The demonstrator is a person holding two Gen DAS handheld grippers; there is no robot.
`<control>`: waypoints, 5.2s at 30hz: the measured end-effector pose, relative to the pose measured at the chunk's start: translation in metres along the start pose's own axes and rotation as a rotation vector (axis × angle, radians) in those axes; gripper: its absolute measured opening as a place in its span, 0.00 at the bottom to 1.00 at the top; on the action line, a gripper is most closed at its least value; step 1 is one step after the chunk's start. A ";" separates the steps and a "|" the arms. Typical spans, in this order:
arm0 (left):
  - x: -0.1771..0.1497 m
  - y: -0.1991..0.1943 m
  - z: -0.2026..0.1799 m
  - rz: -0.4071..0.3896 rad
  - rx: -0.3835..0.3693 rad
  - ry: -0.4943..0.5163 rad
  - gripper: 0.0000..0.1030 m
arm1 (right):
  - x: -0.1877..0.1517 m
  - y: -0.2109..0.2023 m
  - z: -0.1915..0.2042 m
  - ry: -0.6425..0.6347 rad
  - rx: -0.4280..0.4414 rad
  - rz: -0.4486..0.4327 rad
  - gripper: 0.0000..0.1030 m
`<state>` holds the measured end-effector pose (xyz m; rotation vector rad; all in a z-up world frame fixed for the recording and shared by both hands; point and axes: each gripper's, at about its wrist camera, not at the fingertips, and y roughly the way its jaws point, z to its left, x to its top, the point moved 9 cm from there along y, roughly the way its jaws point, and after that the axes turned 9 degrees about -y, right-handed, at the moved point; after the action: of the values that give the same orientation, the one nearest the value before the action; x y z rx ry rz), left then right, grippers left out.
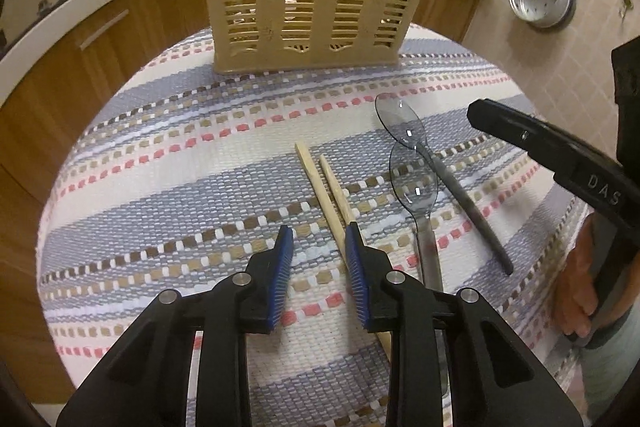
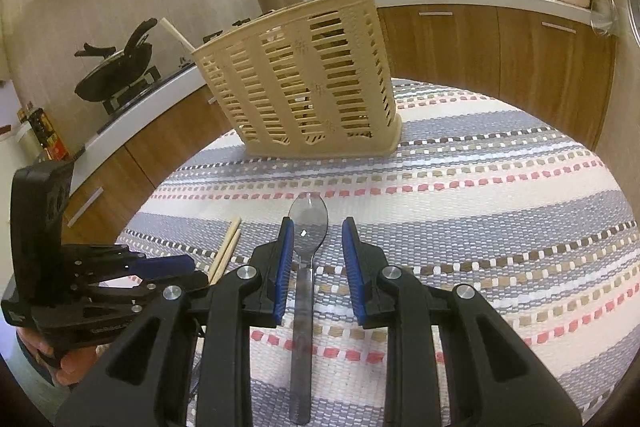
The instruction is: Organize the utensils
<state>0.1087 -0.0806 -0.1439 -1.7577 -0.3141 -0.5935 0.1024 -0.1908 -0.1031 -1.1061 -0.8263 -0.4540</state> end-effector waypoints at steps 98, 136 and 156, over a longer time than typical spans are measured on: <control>0.043 0.025 -0.015 0.188 0.055 0.012 0.03 | -0.007 0.011 -0.007 -0.015 -0.068 0.562 0.10; 0.243 -0.185 -0.045 -0.965 -0.282 -0.241 0.03 | 0.243 -0.085 -0.005 -0.120 -0.165 -0.492 0.10; 0.264 -0.102 -0.046 -0.992 -0.111 -0.161 0.04 | 0.219 -0.008 -0.041 -0.158 -0.226 -0.477 0.10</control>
<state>0.2670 -0.1231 0.0912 -1.6812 -1.3213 -1.1744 0.2494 -0.2159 0.0630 -1.1600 -1.2079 -0.8827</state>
